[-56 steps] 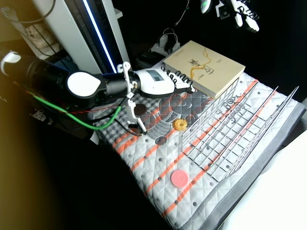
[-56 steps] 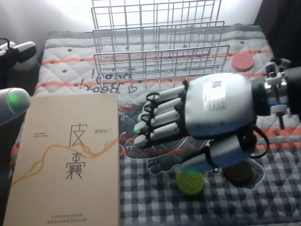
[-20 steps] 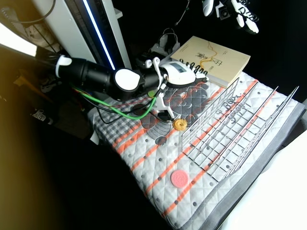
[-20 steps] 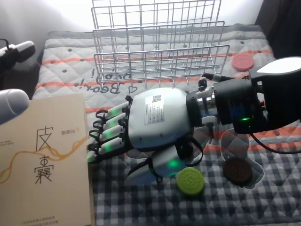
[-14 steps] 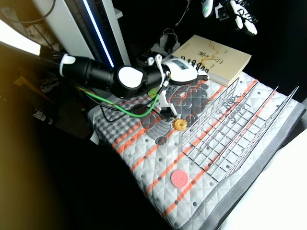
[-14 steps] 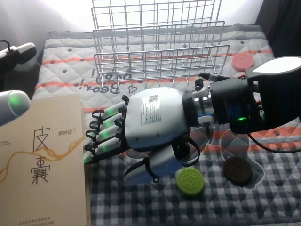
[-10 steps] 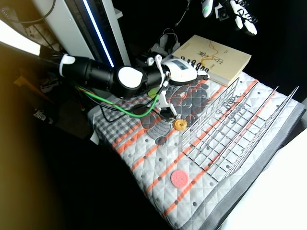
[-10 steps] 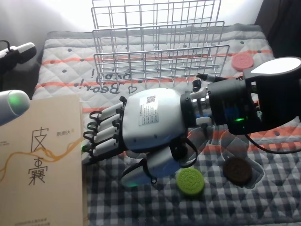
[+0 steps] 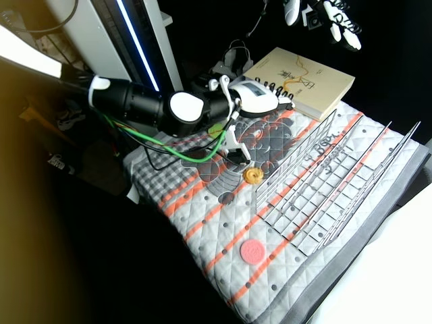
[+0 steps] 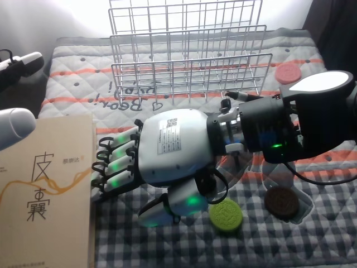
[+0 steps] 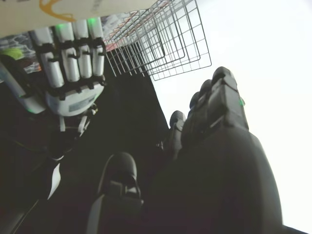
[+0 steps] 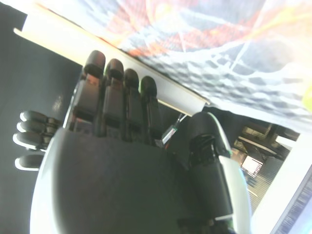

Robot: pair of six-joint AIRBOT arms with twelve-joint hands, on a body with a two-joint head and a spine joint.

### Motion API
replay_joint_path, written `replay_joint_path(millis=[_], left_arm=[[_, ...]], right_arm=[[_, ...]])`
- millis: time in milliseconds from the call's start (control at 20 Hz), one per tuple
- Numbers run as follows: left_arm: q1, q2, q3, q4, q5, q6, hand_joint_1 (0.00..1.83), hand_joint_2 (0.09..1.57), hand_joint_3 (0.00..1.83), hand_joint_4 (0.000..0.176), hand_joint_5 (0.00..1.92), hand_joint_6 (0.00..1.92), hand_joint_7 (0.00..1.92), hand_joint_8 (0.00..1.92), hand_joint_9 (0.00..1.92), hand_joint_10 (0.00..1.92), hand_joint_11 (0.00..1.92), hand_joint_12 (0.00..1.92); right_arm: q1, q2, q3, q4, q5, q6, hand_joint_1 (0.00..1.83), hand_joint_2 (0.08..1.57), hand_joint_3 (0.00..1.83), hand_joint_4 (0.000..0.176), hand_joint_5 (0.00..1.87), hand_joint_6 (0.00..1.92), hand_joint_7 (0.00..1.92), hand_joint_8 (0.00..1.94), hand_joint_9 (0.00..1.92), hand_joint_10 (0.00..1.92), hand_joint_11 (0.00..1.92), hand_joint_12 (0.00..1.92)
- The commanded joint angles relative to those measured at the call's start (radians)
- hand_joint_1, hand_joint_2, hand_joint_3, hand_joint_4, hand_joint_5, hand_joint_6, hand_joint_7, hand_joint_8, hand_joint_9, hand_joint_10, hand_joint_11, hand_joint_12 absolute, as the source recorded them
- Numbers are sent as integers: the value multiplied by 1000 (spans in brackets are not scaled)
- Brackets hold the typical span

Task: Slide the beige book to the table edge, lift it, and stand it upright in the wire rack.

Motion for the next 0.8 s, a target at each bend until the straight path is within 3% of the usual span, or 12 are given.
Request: replay_joint_path(millis=[0,750], left_arm=[[-11,-1,9,-9,-118,-7,0,1231,0,176,87,4,0,0,0,0,0,0],[-12,-5,9,-8,-119,-8,0,1265,8,176,80,0,0,0,0,0,0,0]], right_arm=[[16,-5,-1,51,57,5,0,1486,6,0,278,5,248,5,257,7,182,267],[27,-29,16,43,56,5,0,1476,0,0,288,0,263,1,273,4,230,251]])
